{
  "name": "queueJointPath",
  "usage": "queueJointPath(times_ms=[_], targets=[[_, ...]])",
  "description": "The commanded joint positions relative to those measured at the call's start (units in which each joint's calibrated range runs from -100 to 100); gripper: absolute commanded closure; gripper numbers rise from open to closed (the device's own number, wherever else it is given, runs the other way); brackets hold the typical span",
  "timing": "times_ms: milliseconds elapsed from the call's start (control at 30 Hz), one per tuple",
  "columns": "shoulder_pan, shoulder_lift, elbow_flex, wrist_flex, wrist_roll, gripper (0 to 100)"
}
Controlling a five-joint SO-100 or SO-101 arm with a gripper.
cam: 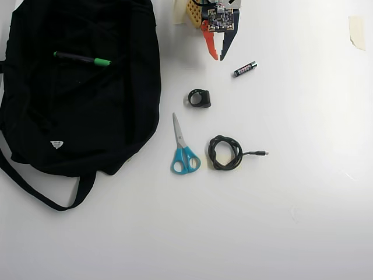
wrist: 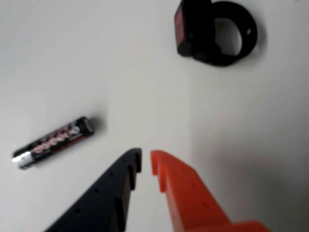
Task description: Put the green marker into the black bag
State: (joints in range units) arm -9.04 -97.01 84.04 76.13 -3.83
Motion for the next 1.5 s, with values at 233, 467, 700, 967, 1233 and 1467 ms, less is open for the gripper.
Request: queueJointPath(times_ms=[233, 467, 700, 967, 1233, 1467], targets=[[0.7, -2.3, 5.5, -0.9, -0.2, 98], [0.6, -2.3, 14.7, -3.5, 0.2, 98], [0.7, -2.2, 15.2, -5.5, 0.2, 98], [0.7, -2.2, 15.2, -5.5, 0.2, 98], [0.7, -2.2, 15.2, -5.5, 0.2, 98], [0.7, -2.2, 15.2, -5.5, 0.2, 98]])
